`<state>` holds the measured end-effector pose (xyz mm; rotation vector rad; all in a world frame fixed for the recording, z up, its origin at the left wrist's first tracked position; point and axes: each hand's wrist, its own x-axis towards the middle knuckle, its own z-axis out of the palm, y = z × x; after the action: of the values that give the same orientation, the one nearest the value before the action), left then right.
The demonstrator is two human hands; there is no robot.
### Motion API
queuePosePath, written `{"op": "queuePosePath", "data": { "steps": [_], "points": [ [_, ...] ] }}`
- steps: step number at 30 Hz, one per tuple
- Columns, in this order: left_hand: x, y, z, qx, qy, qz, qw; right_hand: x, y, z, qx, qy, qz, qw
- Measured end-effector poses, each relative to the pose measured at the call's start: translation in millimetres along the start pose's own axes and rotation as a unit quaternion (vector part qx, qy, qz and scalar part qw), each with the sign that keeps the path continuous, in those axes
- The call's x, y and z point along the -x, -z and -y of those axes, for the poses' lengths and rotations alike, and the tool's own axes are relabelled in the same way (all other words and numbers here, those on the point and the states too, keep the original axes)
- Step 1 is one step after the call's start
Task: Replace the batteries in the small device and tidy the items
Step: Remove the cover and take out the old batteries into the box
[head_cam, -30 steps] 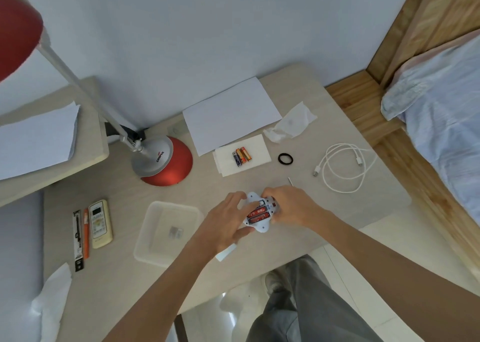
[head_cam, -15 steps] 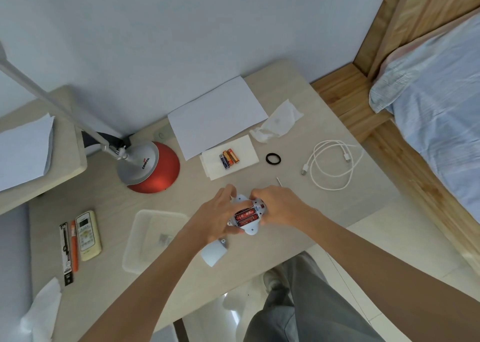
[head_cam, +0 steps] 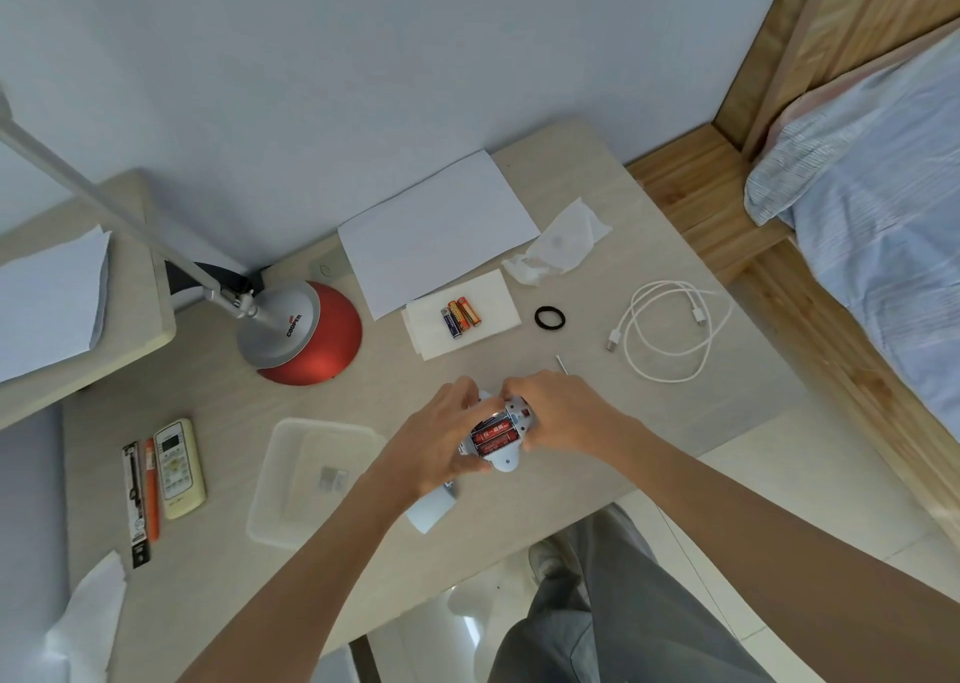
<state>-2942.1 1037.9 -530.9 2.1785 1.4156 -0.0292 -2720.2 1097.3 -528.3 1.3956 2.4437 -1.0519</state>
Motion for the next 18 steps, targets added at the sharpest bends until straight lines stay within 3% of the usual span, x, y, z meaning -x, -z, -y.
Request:
{"op": "queuePosePath", "data": {
  "steps": [7, 12, 18],
  "points": [
    [13, -6, -14, 0.026, 0.037, -0.120, 0.992, -2, 1, -1, -0.009, -0.008, 0.001, 1.000],
    [5, -25, -13, -0.051, -0.003, -0.222, 0.974, -2, -1, 0, -0.005, -0.016, -0.001, 1.000],
    [-8, -37, -11, -0.112, -0.003, -0.224, 0.968, -1, -2, 0, -0.009, -0.022, -0.001, 1.000]
  ]
}}
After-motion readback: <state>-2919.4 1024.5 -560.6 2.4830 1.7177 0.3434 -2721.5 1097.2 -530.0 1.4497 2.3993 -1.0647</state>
